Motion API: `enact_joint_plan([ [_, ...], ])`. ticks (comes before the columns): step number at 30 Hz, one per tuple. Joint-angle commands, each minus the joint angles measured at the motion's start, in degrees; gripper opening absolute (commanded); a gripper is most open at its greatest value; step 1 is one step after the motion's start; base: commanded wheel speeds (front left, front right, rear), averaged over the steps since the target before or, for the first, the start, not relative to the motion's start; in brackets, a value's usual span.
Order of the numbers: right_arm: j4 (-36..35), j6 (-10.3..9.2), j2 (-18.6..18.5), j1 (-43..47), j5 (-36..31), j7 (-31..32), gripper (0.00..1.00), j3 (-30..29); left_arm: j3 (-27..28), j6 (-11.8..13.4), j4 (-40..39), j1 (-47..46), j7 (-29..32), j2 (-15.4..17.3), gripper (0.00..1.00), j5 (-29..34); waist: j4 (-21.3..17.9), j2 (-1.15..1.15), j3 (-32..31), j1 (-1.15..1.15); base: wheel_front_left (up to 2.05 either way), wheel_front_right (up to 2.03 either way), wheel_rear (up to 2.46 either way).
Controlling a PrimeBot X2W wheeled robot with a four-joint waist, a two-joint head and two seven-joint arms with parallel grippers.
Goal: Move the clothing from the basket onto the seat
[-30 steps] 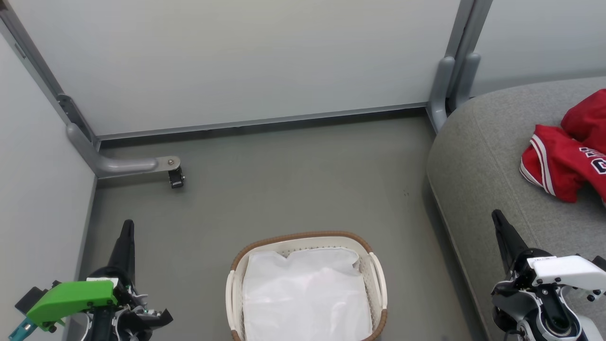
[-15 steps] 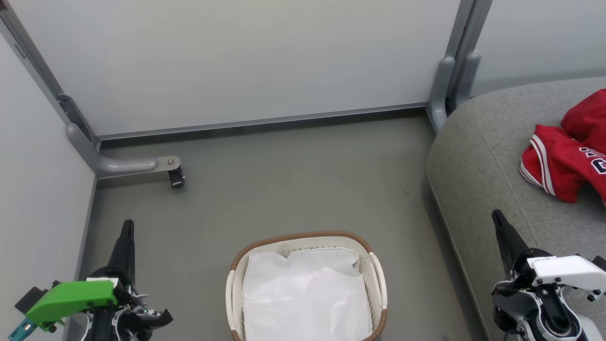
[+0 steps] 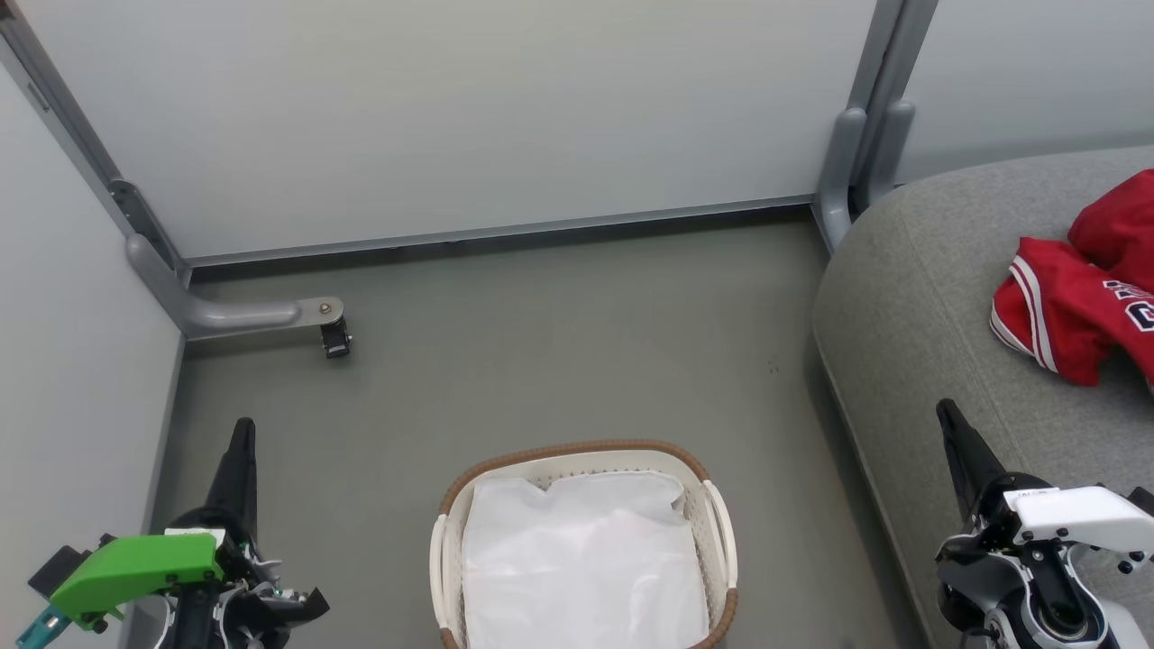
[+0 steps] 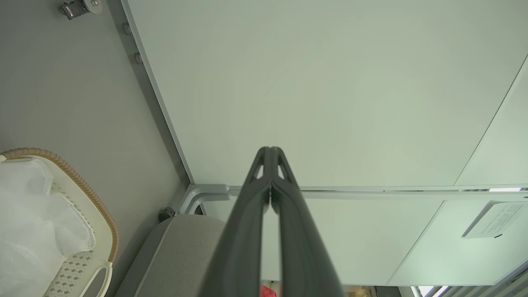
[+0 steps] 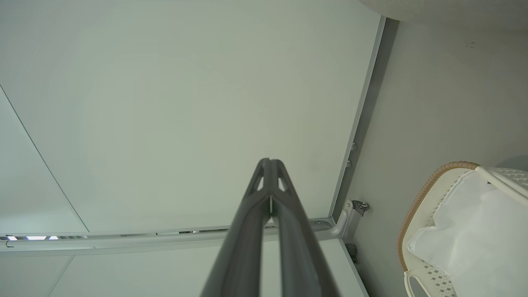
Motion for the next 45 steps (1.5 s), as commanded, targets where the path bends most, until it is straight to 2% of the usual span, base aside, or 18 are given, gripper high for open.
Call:
enact_joint_plan([
  [1, -0.1, -0.02, -0.2, 0.6, 0.2, 0.2, 0.0, -0.1, 0.1, -0.4, -0.1, -0.6, 0.2, 0.4, 0.0, -0.2, 0.0, 0.0, 0.0, 0.0, 0.0, 0.0, 0.0],
  [45, -0.1, -0.02, -0.2, 0.6, 0.2, 0.2, 0.0, -0.1, 0.1, -0.4, -0.1, -0.6, 0.2, 0.4, 0.0, -0.2, 0.0, 0.0, 0.0, 0.0, 0.0, 0.0, 0.0],
])
